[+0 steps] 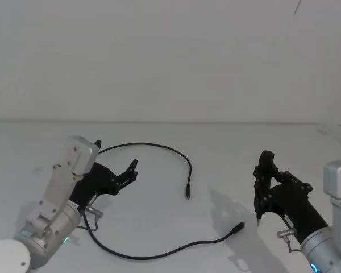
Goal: Pick up the data cable with the one hand.
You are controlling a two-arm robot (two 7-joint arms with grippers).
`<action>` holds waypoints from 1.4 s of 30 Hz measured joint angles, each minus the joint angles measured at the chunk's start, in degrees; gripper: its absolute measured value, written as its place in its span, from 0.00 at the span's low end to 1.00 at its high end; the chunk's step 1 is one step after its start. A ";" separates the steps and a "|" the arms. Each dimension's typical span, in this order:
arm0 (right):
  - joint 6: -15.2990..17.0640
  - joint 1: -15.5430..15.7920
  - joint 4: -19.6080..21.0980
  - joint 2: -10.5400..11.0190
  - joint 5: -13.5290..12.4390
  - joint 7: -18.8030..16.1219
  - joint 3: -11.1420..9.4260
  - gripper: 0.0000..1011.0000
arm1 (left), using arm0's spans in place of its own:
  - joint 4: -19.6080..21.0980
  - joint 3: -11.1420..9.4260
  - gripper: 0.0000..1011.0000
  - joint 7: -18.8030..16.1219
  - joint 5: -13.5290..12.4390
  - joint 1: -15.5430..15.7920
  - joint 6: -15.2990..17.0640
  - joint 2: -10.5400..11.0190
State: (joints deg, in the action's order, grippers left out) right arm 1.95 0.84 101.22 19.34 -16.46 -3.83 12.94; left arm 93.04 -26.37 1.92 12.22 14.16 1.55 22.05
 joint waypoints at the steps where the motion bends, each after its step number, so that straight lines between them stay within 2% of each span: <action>1: 0.00 0.00 0.00 0.00 0.00 0.00 0.00 0.28 | 0.07 0.15 0.99 -0.53 -0.30 -0.23 -0.32 -0.08; 23: 0.00 0.00 0.00 0.00 0.00 0.00 0.00 0.28 | -0.04 0.38 0.99 -0.68 -0.61 -0.43 -0.98 -0.23; 33: 0.00 0.00 0.00 0.00 0.00 0.00 0.00 0.28 | -1.55 -0.12 0.99 4.35 1.78 0.97 -1.51 -0.24; 42: 0.00 0.00 0.01 0.00 -0.01 0.00 0.00 0.28 | -3.29 -1.04 0.99 11.16 4.71 2.93 -0.57 -0.05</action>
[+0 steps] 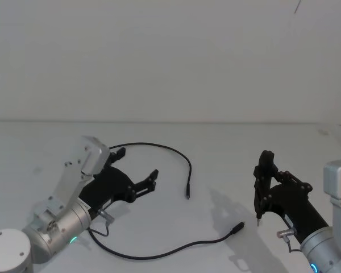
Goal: Pick up the data cable with the one hand.
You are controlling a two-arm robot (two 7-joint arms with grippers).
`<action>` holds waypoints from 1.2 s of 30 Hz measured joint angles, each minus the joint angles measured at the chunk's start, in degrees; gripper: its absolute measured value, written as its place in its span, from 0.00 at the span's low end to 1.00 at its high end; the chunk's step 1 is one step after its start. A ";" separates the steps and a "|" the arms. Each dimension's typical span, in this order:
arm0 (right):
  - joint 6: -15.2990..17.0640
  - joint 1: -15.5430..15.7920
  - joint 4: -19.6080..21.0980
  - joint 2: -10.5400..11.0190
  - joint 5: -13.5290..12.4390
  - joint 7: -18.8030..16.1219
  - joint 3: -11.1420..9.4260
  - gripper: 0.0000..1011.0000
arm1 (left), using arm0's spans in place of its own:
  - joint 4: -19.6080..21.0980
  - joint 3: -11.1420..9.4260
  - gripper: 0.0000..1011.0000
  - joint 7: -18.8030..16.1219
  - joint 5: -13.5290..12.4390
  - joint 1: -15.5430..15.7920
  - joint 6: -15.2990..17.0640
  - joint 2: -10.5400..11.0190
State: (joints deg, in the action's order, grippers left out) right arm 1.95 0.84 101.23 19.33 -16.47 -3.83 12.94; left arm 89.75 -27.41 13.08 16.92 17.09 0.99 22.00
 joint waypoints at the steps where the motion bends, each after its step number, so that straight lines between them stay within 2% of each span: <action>1: 0.00 0.00 0.00 0.00 0.00 0.00 0.00 0.28 | -0.16 -0.09 0.99 0.59 0.24 0.18 0.17 0.02; 8: 0.00 0.00 0.00 0.00 0.00 0.00 0.00 0.28 | -1.60 -1.11 0.99 6.36 2.48 2.13 2.29 0.40; 17: 0.00 0.00 0.00 0.00 0.00 0.00 0.00 0.28 | -3.60 -3.42 0.99 15.12 5.52 5.46 7.14 1.50; 18: 0.00 0.00 0.00 0.00 0.00 0.00 0.00 0.28 | -3.60 -3.42 0.99 15.12 5.52 5.46 7.14 1.50; 27: 0.00 0.00 0.00 0.00 0.00 0.00 0.00 0.28 | -5.57 -7.13 0.99 24.19 7.58 9.86 13.70 3.32; 36: 0.00 0.00 0.00 0.00 0.00 0.00 0.00 0.28 | -7.57 -11.20 0.99 32.18 8.22 14.21 19.62 4.80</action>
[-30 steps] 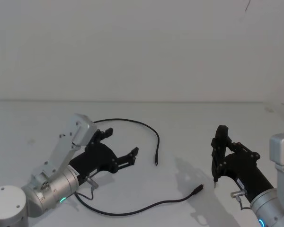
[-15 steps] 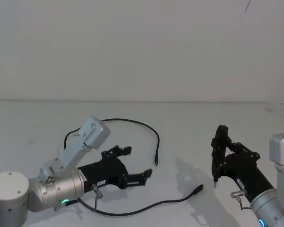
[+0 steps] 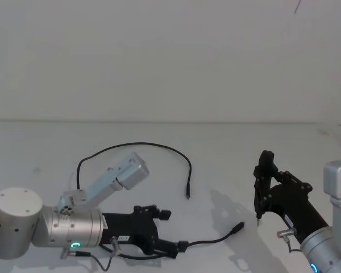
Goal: Pick up the data cable with the one hand.
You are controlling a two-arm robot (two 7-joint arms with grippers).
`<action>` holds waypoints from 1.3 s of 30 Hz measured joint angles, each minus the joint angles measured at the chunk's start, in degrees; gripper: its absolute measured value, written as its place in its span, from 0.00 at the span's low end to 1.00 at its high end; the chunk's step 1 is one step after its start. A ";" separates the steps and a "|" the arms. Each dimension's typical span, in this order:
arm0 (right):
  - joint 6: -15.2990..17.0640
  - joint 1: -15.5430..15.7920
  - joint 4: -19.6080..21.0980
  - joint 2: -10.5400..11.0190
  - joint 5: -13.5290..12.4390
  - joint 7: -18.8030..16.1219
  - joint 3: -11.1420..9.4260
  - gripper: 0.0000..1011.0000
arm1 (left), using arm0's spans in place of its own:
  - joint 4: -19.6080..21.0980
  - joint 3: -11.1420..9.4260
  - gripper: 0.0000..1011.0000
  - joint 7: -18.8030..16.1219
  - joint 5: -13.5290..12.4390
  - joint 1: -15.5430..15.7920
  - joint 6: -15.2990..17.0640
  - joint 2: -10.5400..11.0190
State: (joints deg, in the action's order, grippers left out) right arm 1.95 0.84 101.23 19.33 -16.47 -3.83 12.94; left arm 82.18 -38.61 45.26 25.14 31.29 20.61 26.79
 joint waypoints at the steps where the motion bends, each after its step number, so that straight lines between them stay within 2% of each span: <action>1: 0.00 0.00 0.00 0.00 0.00 0.00 0.00 0.28 | -0.17 -0.35 0.99 0.58 0.02 0.33 0.38 0.10; 5: 0.00 0.00 0.00 0.00 0.00 0.00 0.00 0.28 | -1.10 -2.09 0.99 3.68 0.09 2.10 2.52 0.59; 11: 0.00 0.00 0.00 0.00 0.00 0.00 0.00 0.28 | -2.15 -3.69 0.99 5.63 0.07 3.76 4.12 0.81; 17: 0.00 0.00 0.00 0.00 0.00 0.00 0.00 0.28 | -2.79 -4.59 0.99 5.77 -0.18 4.56 4.75 0.59; 23: 0.00 0.00 0.00 0.00 0.00 0.00 0.00 0.28 | -4.00 -5.44 0.98 5.00 -0.55 5.12 4.74 -0.49; 29: 0.00 0.00 0.00 0.00 0.00 0.00 0.00 0.28 | -5.10 -6.09 0.87 4.64 -0.67 5.41 4.22 -1.47; 33: 0.00 0.00 0.00 0.00 0.00 0.00 0.00 0.28 | -5.96 -6.65 0.73 4.43 -0.68 5.64 3.76 -2.28; 35: 0.00 0.00 0.00 0.00 0.00 0.00 0.00 0.28 | -6.14 -6.77 0.70 4.35 -0.68 5.70 3.64 -2.44; 36: 0.00 0.00 0.00 0.00 0.00 0.00 0.00 0.28 | -6.36 -6.93 0.64 4.25 -0.68 5.75 3.53 -2.62; 39: 0.00 0.00 0.00 0.00 0.00 0.00 0.00 0.28 | -6.65 -7.18 0.58 4.07 -0.66 5.87 3.42 -2.86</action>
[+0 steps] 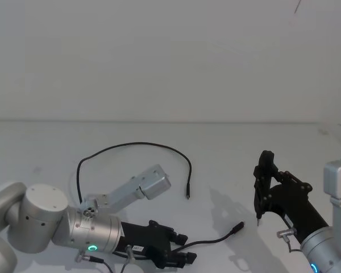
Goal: Pick up the data cable with the one hand.
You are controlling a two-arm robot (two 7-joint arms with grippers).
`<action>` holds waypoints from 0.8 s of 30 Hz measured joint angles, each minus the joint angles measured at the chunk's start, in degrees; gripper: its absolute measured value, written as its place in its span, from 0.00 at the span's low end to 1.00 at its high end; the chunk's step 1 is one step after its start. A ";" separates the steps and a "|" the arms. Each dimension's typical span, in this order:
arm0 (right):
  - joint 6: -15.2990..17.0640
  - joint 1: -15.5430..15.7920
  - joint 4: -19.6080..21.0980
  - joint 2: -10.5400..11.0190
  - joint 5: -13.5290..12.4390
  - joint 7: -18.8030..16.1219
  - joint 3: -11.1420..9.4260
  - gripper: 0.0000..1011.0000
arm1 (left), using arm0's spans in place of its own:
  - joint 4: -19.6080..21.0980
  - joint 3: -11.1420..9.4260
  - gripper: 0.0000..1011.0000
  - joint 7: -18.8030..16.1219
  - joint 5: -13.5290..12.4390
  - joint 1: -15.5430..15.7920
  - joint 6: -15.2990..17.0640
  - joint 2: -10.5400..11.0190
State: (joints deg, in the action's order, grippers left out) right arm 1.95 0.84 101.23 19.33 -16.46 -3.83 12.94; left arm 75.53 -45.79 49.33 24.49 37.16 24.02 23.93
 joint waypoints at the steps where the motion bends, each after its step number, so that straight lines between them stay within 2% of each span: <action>1: 0.00 0.00 0.00 0.00 0.00 0.00 0.00 0.28 | -0.05 -0.06 0.52 -0.06 0.01 0.02 -0.02 -0.05; 9: 0.00 0.00 0.00 0.00 0.00 0.00 0.00 0.28 | -0.34 -0.54 0.30 -0.71 0.07 0.24 -0.13 -0.32; 10: 0.00 0.00 0.00 0.00 0.00 0.00 0.00 0.28 | -0.34 -0.54 0.24 -0.71 0.07 0.24 -0.13 -0.32; 12: 0.00 0.00 0.00 0.00 0.00 0.00 0.00 0.28 | -0.34 -0.58 0.20 -0.99 0.09 0.28 -0.21 -0.32; 13: 0.00 0.00 0.00 0.00 0.00 0.00 0.00 0.28 | -0.34 -0.58 0.14 -1.10 0.09 0.28 -0.24 -0.32; 15: 0.00 0.00 0.00 0.00 0.00 0.00 0.00 0.28 | -0.24 -0.57 0.12 -1.57 0.14 0.28 -0.38 -0.28; 16: 0.00 0.00 0.00 0.00 0.00 0.00 0.00 0.28 | -0.10 -0.46 0.07 -1.96 0.18 0.23 -0.47 -0.24; 18: 0.00 0.00 0.00 0.00 0.00 0.00 0.00 0.28 | 0.09 -0.30 0.04 -2.51 0.25 0.11 -0.59 -0.17; 24: 0.00 0.00 0.00 0.00 0.00 0.00 0.00 0.28 | 1.46 1.06 0.04 -5.35 0.55 -0.82 -0.93 0.51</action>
State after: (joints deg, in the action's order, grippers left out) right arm 1.95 0.84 101.23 19.33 -16.47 -3.83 12.94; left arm 76.99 -44.73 43.99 25.04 36.34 23.09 24.44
